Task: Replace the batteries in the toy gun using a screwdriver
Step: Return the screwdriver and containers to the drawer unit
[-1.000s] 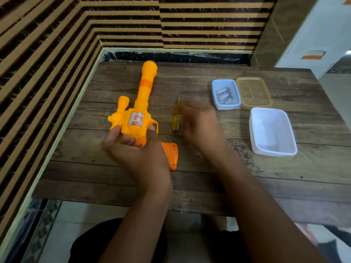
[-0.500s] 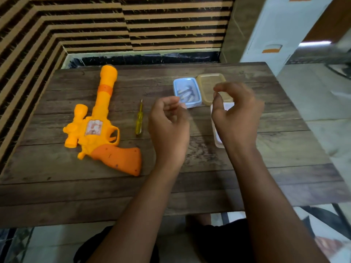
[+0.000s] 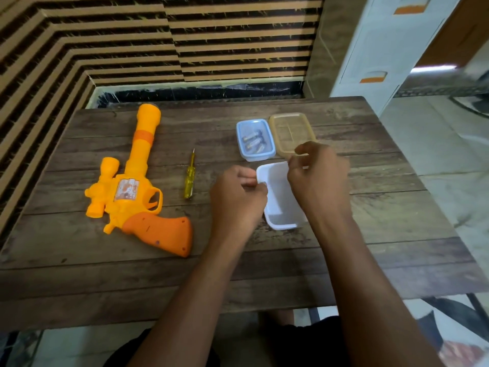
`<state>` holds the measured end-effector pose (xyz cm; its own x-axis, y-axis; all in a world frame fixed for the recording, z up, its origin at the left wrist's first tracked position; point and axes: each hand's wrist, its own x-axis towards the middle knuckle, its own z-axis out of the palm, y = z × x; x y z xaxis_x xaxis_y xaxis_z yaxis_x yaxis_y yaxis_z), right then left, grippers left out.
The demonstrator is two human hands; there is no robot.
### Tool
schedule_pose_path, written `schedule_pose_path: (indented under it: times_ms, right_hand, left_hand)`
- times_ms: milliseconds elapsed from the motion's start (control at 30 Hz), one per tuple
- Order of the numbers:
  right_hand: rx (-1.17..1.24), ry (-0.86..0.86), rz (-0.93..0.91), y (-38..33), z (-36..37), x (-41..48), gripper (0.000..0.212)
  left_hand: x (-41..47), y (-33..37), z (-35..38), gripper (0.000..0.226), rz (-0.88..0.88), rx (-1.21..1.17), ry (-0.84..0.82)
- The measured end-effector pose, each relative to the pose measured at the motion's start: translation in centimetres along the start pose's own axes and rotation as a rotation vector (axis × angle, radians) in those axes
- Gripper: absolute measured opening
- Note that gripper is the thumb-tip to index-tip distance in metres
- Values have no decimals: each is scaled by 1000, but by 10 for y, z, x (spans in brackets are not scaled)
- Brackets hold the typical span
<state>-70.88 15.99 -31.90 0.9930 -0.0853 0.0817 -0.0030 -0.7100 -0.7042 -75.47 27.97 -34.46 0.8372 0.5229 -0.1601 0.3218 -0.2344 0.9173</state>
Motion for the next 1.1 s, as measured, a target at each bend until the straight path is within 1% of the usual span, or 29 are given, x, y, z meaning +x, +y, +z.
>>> schedule_pose_path:
  times_ms: [67, 100, 200, 267, 300, 367, 400, 467, 533, 567, 600, 633, 700, 733, 767, 833, 967, 1033, 1100]
  right_hand:
    - [9, -11, -54, 4, 0, 6, 22]
    - [12, -27, -84, 7, 2, 10, 23]
    - [-35, -121, -114, 19, 12, 21, 41]
    - [-138, -213, -65, 21, 17, 24, 53]
    - [-193, -255, -29, 20, 18, 24, 54]
    - [-232, -300, 17, 19, 20, 25, 48]
    - [-235, -299, 37, 19, 19, 26, 45]
    - [-222, -240, 81, 20, 20, 24, 44]
    - [-207, -169, 117, 20, 17, 18, 32]
    - [-205, -134, 111, 18, 13, 13, 27]
    - [-187, -99, 89, 16, 11, 11, 28]
    - [-175, -84, 70, 15, 10, 9, 38]
    - [-176, -104, 46, 16, 11, 11, 66]
    - [-176, -124, 52, 18, 13, 14, 75]
    - [-176, -143, 62, 17, 15, 16, 79]
    - [-171, -138, 81, 17, 15, 18, 78]
    - [-156, -38, 113, 13, 9, 16, 84]
    - [-65, 3, 168, 10, 3, 14, 80]
    - [54, 0, 213, 5, -4, 10, 79]
  left_hand:
    - [3, -2, -8, 18, 9, 40, 30]
    - [5, -3, -12, 18, 15, 52, 39]
    - [8, -6, -20, 17, 17, 50, 47]
    - [10, -9, -25, 17, 24, 52, 56]
    - [11, -9, -26, 16, 29, 54, 59]
    - [11, -10, -28, 16, 31, 53, 62]
    - [12, -9, -28, 15, 26, 48, 62]
    - [13, -10, -29, 15, 7, 29, 61]
    - [13, -10, -29, 15, -4, 5, 64]
    - [13, -10, -30, 15, -4, 0, 66]
    - [14, -10, -30, 16, -2, -1, 71]
    - [14, -10, -30, 16, 0, -1, 75]
    - [15, -10, -30, 16, -4, -3, 84]
    - [15, -10, -31, 16, -10, -6, 87]
    - [16, -10, -31, 16, -14, -5, 89]
    - [16, -10, -32, 16, -20, -4, 90]
    - [14, -9, -34, 16, -29, -16, 87]
    - [14, -9, -34, 15, -32, -17, 85]
    - [14, -9, -34, 15, -36, -22, 79]
